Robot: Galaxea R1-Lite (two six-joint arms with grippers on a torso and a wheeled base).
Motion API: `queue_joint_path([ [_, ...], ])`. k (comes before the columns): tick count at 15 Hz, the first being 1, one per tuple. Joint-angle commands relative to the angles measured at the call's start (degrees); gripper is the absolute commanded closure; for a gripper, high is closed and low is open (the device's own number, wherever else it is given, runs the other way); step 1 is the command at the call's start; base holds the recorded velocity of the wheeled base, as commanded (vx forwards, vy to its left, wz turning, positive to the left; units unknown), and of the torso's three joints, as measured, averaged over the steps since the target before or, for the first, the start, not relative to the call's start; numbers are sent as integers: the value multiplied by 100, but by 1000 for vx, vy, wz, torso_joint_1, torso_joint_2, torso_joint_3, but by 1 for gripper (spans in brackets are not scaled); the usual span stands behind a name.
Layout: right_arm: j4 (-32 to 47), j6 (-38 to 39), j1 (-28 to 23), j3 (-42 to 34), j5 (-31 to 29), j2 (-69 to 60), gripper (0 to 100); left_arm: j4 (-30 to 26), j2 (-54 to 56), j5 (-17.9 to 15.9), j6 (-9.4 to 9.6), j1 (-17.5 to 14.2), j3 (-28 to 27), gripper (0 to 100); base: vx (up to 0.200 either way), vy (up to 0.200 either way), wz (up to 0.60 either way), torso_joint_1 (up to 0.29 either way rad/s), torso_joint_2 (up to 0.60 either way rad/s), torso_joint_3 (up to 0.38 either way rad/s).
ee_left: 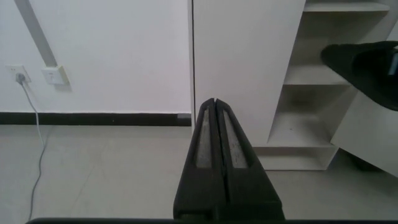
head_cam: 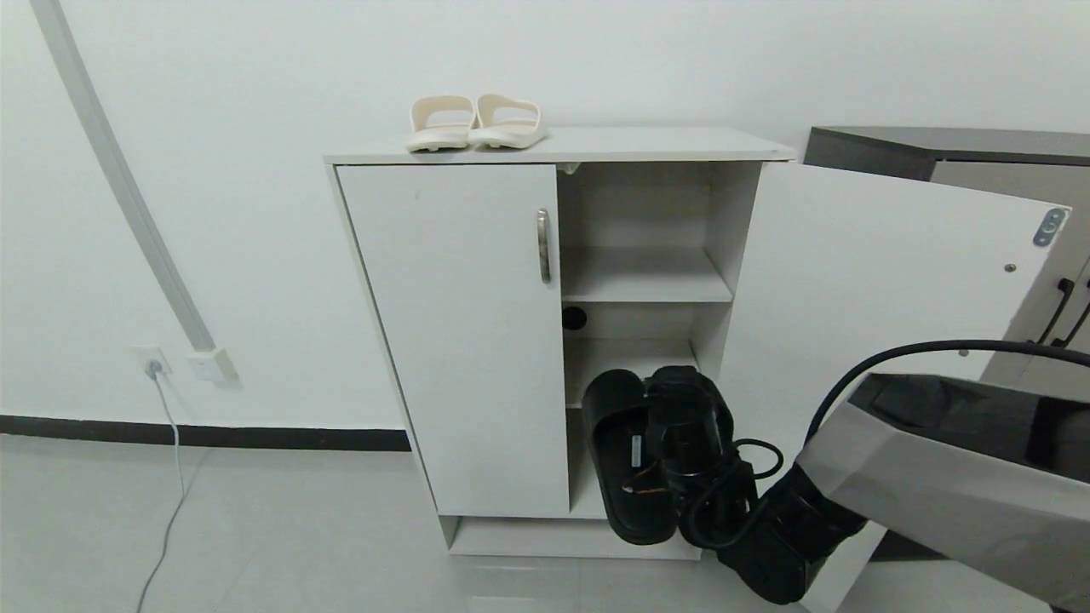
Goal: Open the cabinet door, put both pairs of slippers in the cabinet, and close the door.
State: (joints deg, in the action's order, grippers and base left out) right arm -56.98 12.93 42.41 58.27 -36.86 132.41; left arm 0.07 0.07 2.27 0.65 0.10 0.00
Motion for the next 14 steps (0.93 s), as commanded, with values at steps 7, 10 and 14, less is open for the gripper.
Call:
queue_joint_path([
  [7, 1057, 667, -14, 870, 83, 487, 100, 1, -7, 2, 14, -1, 0, 100, 0, 0, 0, 0, 0, 0],
  [10, 1057, 658, -31, 940, 83, 672, 100, -7, -7, -60, 23, -1, 0, 100, 0, 0, 0, -2, 1, -146],
  [14, 1057, 658, -31, 940, 83, 716, 100, 1, -7, -77, 23, -1, 0, 100, 0, 0, 0, 6, 4, -197],
])
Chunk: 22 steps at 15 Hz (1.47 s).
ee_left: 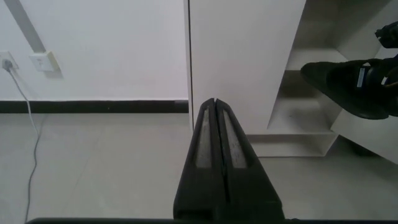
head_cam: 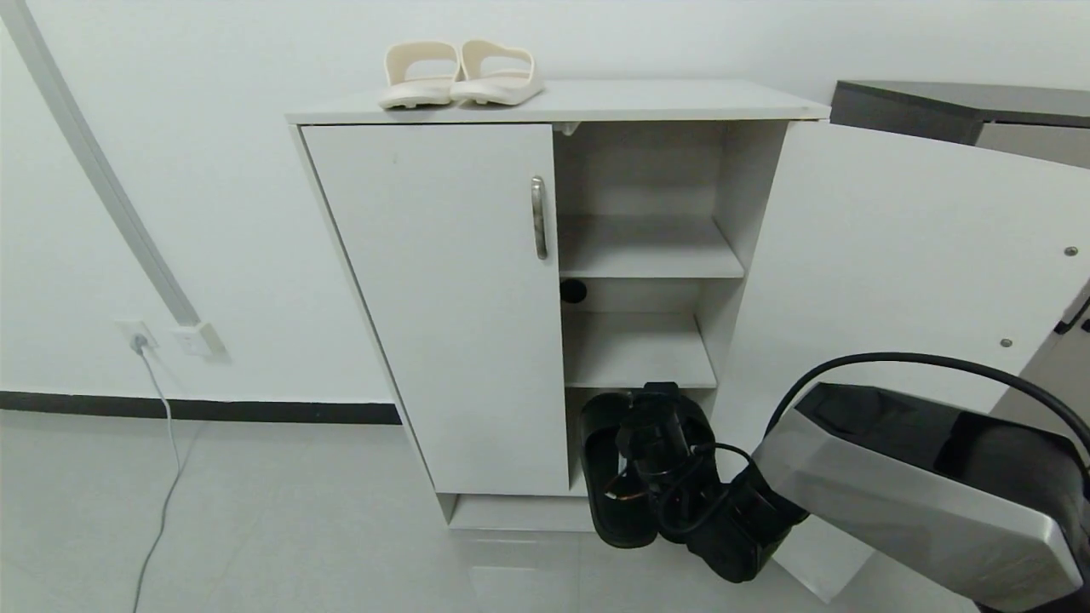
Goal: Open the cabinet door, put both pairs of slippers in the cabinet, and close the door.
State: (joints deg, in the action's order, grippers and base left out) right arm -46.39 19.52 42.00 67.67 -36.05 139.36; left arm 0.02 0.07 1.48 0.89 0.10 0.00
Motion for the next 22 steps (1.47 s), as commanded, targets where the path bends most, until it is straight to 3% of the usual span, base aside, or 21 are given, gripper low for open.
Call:
queue_joint_path([
  [1, -11, -1, 10, 1, -8, 30, 100, -2, -7, 2, -1, -1, 0, 100, 0, 0, 0, 7, -7, -193],
  [6, -248, -44, 10, -17, -289, 30, 100, 6, -7, 11, -27, -1, 0, 100, 0, 0, 0, 6, 5, -169],
  [12, -2217, -1240, -60, -289, -526, 355, 100, 6, -7, 11, -36, -1, 0, 100, 0, 0, 0, 0, 0, 0],
  [22, -2235, -1249, -130, -263, -526, 364, 100, 6, -7, 11, -36, -1, 0, 100, 20, 0, 0, 0, 0, 1],
])
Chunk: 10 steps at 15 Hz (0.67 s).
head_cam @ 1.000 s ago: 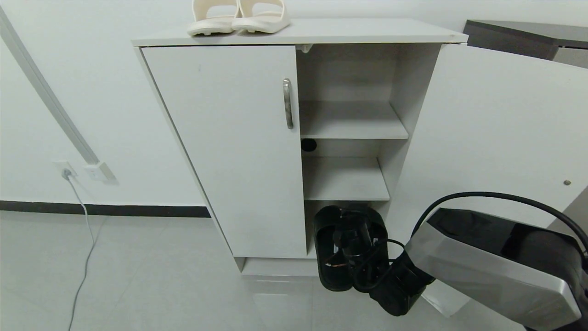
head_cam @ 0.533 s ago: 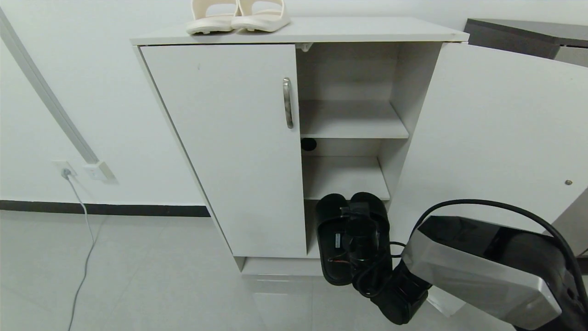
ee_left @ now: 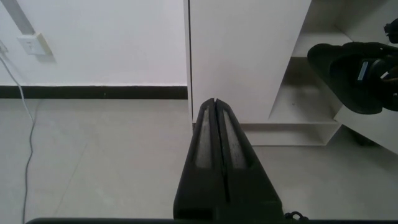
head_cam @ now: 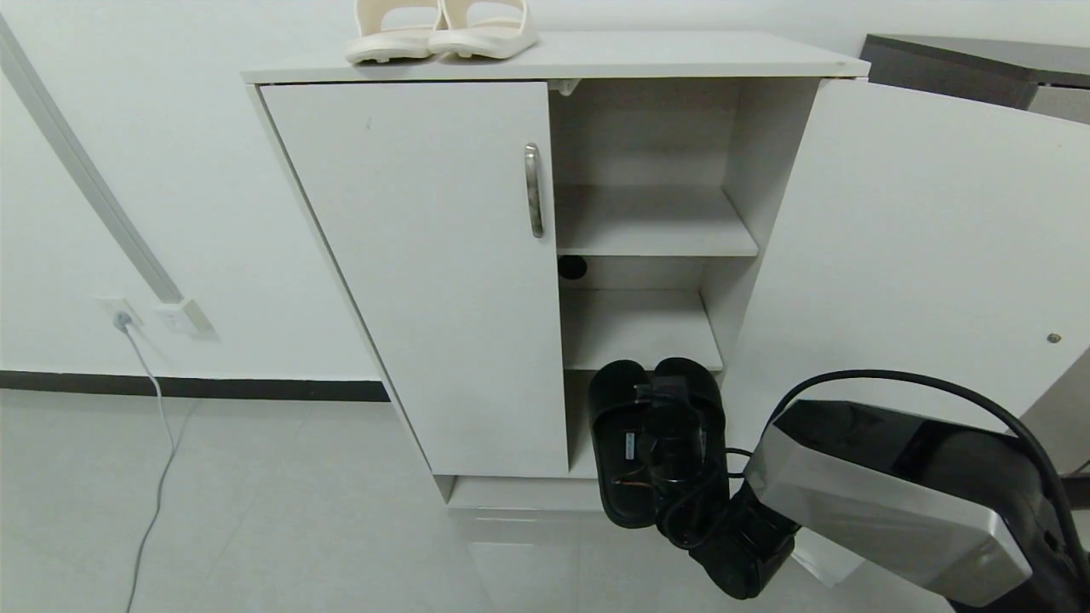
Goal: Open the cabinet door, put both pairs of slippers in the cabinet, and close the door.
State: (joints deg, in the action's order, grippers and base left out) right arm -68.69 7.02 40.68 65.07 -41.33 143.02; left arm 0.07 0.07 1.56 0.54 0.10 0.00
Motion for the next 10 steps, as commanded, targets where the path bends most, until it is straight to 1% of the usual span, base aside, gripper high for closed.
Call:
queue_joint_path([
  [1, -4, 1, 1, -3, 2, -2, 100, 1, -7, 2, -1, -1, 0, 100, 200, 0, 0, 2, 2, 7],
  [10, 5, 1, 1, 5, 2, 7, 100, 1, -7, 2, -1, -1, 0, 100, 200, 0, 0, 1, 1, 1],
])
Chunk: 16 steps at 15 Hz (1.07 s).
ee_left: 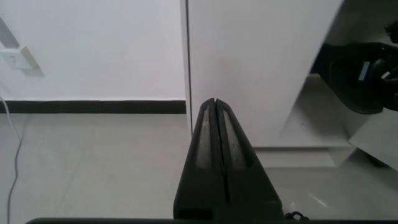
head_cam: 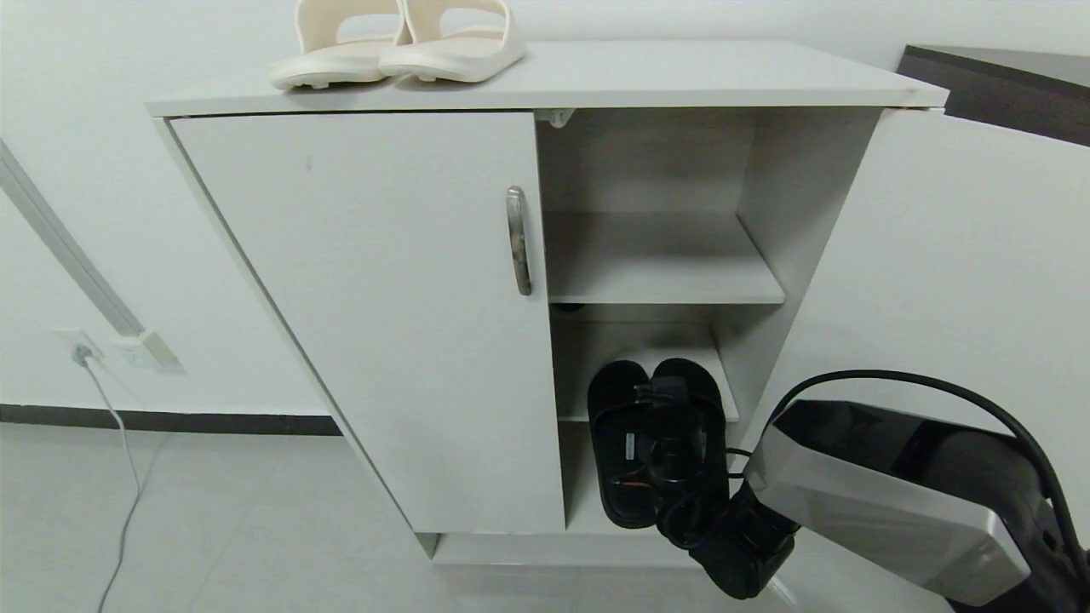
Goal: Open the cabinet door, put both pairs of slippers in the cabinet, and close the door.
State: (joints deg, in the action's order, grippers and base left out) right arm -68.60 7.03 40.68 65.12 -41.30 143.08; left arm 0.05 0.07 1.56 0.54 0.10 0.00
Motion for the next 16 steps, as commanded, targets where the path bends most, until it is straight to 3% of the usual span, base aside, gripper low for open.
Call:
queue_joint_path([
  [1, -5, 0, 1, 0, 8, 9, 100, 4, -7, 2, -10, -1, 0, 100, 200, 0, 0, -2, 2, -2],
  [7, 294, 26, -192, 484, 70, 176, 100, 4, -7, 29, 8, -1, 0, 100, 0, 0, 0, 0, 0, 0],
  [12, 1657, 158, -464, 1846, 342, 572, 100, 4, -7, 37, 8, -1, 0, 100, 0, 0, 0, 0, 0, 0],
  [16, 2078, 149, -605, 2725, 351, 862, 100, 4, -7, 46, 8, -1, 0, 100, 0, 0, 0, 0, 0, 0],
])
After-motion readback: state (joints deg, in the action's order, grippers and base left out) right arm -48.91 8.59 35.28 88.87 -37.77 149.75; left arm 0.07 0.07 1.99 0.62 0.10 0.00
